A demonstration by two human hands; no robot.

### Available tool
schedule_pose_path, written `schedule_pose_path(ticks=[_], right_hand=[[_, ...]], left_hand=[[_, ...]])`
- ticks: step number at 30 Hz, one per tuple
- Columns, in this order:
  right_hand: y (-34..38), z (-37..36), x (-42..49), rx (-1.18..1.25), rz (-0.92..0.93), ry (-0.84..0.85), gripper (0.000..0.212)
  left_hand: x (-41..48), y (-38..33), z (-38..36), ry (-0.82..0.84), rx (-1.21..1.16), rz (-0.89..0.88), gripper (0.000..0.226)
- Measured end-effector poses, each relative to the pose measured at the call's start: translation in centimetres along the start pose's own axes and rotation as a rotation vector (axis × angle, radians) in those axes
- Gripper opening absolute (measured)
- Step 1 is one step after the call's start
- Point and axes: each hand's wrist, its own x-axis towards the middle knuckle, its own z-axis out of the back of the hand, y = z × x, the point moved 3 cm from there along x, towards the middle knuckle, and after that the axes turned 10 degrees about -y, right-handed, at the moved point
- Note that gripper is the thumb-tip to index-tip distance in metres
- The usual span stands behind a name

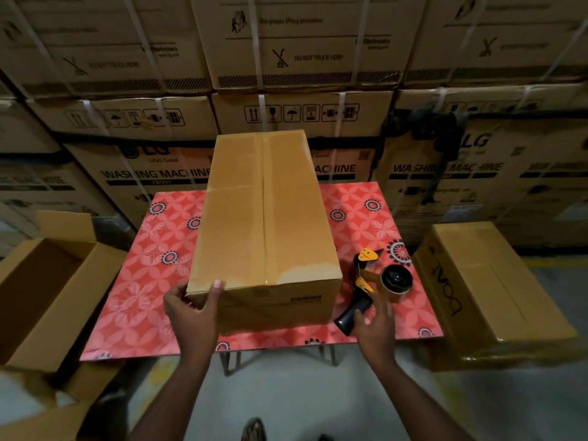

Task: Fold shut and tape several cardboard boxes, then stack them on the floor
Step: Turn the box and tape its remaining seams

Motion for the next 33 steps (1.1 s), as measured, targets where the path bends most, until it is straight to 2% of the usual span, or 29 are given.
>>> schedule_pose_path(ticks=[3, 5, 8, 11, 15, 16, 18, 21, 24, 26, 28, 29, 31, 33], right_hand=[[-4.1, -1.5, -0.1, 0.057, -0.549, 0.098, 0.033], [-5.4, -2.5, 0.5, 0.215, -0.755, 0.212, 0.026], [-6.1, -3.8, 1.9, 0.392, -0.874, 0.259, 0.022], [-5.5, -5.2, 2.6, 0.435, -0.944, 0.293, 0.031], [-2.5, -6.3, 3.5, 0.774, -1.104, 0.294, 0.02], [-1.7, -6.6, 4.0, 0.86, -1.13, 0.305, 0.025], [0.5, -6.6, 5.4, 0.971, -1.07, 0.309, 0.027], [3.4, -6.2, 8.4, 0.908, -0.981, 0.168, 0.032], [7.0, -4.0, 9.4, 0.789, -0.831, 0.103, 0.03], [10.5, -1.7, 8.3, 0.536, -0.536, -0.009, 0.031], [14.4, 0.3, 7.0, 0.442, -0.211, -0.097, 0.018], [16.5, 1.0, 6.3, 0.483, -0.089, -0.073, 0.009], [19.7, 1.6, 5.4, 0.563, 0.015, 0.052, 0.021], [21.3, 0.8, 4.5, 0.527, 0.102, 0.174, 0.037]], left_hand=[[-0.2, 0.1, -0.1, 0.004, -0.022, 0.027, 0.062], [-0.4, 0.0, -0.2, 0.001, -0.023, 0.036, 0.061], [-0.3, -0.2, -0.1, -0.003, -0.006, 0.027, 0.06], [-0.2, -0.5, 0.0, 0.008, 0.033, 0.024, 0.058], [0.0, -0.8, 0.1, 0.051, 0.044, 0.016, 0.059], [0.1, -0.8, 0.3, 0.059, 0.051, 0.016, 0.06], [0.4, -0.8, 0.6, 0.084, 0.06, 0.022, 0.06], [1.0, -0.8, 0.8, 0.174, 0.047, 0.064, 0.062], [2.9, -0.4, 1.5, 0.29, 0.003, 0.207, 0.053], [4.0, -0.5, 2.1, 0.297, -0.021, 0.259, 0.048], [4.4, -2.1, 2.7, 0.205, 0.054, 0.1, 0.045], [4.3, -3.1, 2.8, 0.165, 0.087, 0.0, 0.041], [3.6, -5.7, 2.0, 0.206, -0.011, -0.05, 0.028], [2.9, -7.5, 0.5, 0.378, -0.215, 0.157, 0.02]])
